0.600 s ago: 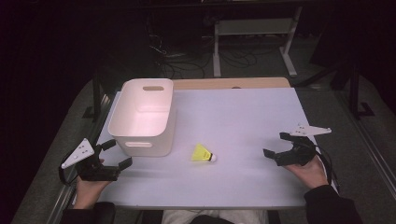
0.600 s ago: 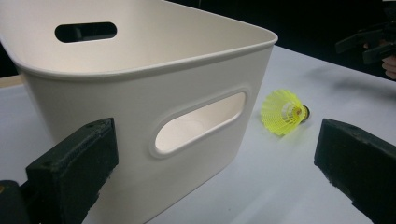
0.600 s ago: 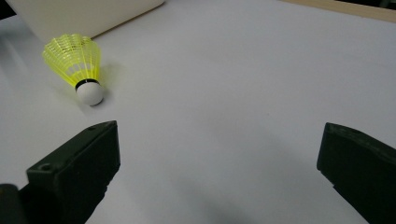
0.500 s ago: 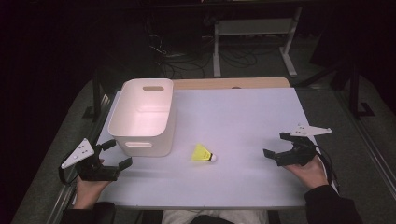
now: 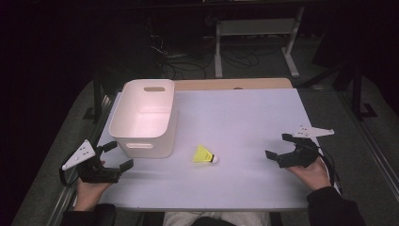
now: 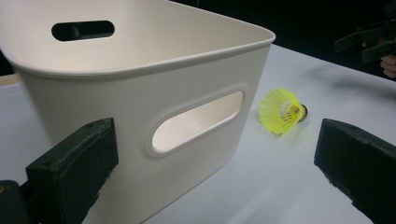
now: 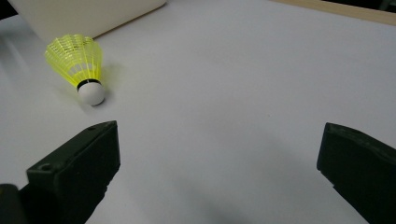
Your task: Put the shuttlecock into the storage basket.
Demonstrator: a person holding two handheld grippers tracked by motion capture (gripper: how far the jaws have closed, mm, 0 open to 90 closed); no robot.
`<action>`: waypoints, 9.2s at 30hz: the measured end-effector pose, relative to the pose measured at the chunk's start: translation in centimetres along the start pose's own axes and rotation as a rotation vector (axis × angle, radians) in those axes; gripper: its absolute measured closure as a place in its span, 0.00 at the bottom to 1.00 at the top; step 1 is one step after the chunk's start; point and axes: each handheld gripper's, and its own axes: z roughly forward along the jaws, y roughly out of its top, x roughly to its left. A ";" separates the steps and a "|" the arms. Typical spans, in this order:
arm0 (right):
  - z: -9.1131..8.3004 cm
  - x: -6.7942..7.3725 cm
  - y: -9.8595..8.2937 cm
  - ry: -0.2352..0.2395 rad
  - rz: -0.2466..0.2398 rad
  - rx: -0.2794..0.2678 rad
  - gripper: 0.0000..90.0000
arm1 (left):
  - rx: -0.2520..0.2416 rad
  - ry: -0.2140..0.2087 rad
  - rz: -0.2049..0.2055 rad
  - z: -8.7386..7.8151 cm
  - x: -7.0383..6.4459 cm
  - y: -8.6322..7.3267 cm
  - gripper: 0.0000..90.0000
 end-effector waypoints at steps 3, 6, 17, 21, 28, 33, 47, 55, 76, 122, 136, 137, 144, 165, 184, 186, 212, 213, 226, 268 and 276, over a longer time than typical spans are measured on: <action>0.0 0.1 0.1 0.003 -0.005 0.003 0.00 | 0.000 0.000 0.000 0.0 0.0 0.0 0.00; 0.0 0.1 0.2 0.011 -0.006 0.009 0.00 | 0.000 0.000 0.000 0.0 0.0 0.0 0.00; 0.0 0.5 0.7 0.021 -0.019 0.021 0.00 | 0.000 0.004 -0.002 -0.1 -0.1 0.0 0.00; 0.0 0.8 0.8 0.023 -0.032 0.037 0.00 | 0.001 0.005 0.000 -0.2 -0.1 0.0 0.00; -0.2 1.4 1.7 0.033 -0.064 0.051 0.00 | 0.000 0.009 -0.002 -0.2 -0.1 0.0 0.00; -0.4 1.6 2.3 0.054 -0.078 0.050 0.00 | 0.002 0.011 -0.002 -0.2 -0.1 0.0 0.00; -0.2 2.0 3.8 0.079 -0.114 0.097 0.00 | 0.002 0.011 -0.002 -0.2 -0.1 0.0 0.00; -0.1 2.5 5.5 0.089 -0.144 0.115 0.00 | 0.000 0.010 -0.002 -0.2 -0.1 0.0 0.00; 1.2 3.8 8.1 0.130 -0.205 0.173 0.00 | 0.001 0.007 -0.001 -0.2 -0.1 0.0 0.00; 5.4 6.2 12.3 0.211 -0.311 0.265 0.00 | 0.002 0.004 0.001 -0.2 -0.2 0.0 0.00; 7.2 7.2 12.2 0.242 -0.337 0.300 0.00 | 0.000 0.004 0.000 -0.2 -0.2 0.0 0.00; 7.4 7.3 12.2 0.246 -0.337 0.304 0.00 | 0.000 0.004 0.000 -0.2 -0.2 0.0 0.00; 8.4 7.7 12.1 0.259 -0.345 0.318 0.00 | -0.001 0.003 -0.001 -0.2 -0.2 0.0 0.00; 10.2 8.5 11.6 0.283 -0.357 0.353 0.00 | -0.002 0.003 -0.002 -0.2 -0.2 -0.1 0.00; 11.9 8.7 10.7 0.310 -0.356 0.383 0.00 | -0.002 0.001 -0.001 -0.2 -0.2 -0.1 0.00; 12.1 8.7 10.5 0.312 -0.354 0.385 0.00 | -0.002 0.001 -0.001 -0.2 -0.2 -0.1 0.00; 14.6 9.3 8.6 0.347 -0.364 0.432 0.00 | 0.001 -0.001 0.001 -0.2 -0.2 -0.1 0.00; 14.7 9.3 8.5 0.349 -0.363 0.433 0.00 | 0.001 -0.001 0.001 -0.2 -0.2 -0.1 0.00; 15.9 9.7 7.8 0.374 -0.378 0.455 0.02 | 0.004 -0.004 0.002 -0.1 -0.2 -0.1 0.00; 16.8 9.9 6.9 0.421 -0.423 0.511 0.65 | 0.008 -0.005 0.006 -0.1 -0.1 -0.1 0.00; 16.5 9.8 7.0 0.427 -0.425 0.518 0.70 | 0.008 -0.004 0.005 -0.1 -0.2 -0.1 0.00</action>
